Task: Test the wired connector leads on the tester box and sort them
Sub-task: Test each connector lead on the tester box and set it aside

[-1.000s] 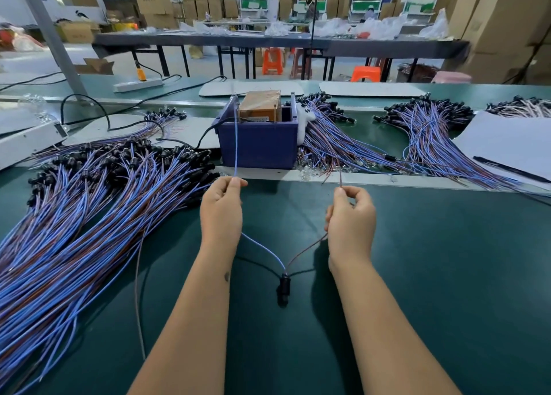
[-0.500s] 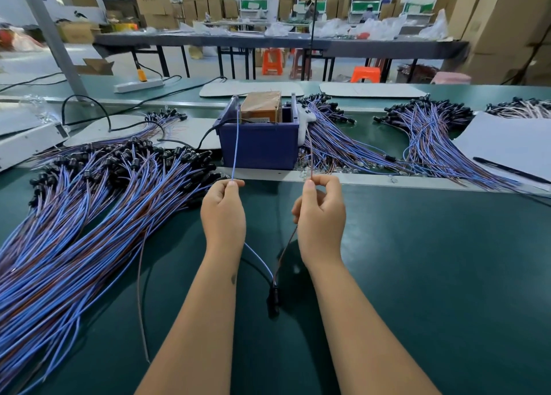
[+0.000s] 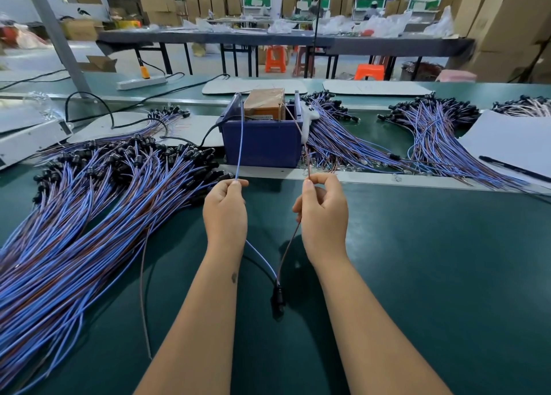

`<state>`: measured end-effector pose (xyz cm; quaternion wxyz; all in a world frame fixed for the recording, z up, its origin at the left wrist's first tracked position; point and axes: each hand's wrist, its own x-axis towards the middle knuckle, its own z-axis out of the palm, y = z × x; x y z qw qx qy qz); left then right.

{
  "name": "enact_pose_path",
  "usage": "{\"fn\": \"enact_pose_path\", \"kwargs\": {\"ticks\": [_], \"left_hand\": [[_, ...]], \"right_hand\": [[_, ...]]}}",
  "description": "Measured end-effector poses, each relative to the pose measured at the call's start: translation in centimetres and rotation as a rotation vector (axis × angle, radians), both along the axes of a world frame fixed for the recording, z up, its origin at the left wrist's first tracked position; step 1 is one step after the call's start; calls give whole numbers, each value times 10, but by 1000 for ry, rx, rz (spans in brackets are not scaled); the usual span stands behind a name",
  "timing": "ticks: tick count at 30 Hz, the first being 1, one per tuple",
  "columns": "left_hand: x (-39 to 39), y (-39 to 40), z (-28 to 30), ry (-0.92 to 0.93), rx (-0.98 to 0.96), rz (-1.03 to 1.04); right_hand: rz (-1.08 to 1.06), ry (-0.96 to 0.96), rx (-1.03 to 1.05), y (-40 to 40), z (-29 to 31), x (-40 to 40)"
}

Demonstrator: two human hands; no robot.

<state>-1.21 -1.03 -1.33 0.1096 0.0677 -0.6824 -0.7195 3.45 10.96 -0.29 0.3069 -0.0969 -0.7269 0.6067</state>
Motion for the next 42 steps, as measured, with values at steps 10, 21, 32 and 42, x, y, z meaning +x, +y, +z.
{"fn": "enact_pose_path", "kwargs": {"ticks": [10, 21, 32, 42], "left_hand": [[3, 1, 0, -22, -96, 23], [3, 0, -1, -24, -71, 89], [3, -1, -2, -19, -23, 118], [3, -2, -3, -13, 25, 127]], "right_hand": [[38, -60, 12, 1, -2, 0], [81, -77, 16, 0, -2, 3], [91, -109, 21, -1, -2, 6], [92, -114, 9, -1, -4, 5]]}}
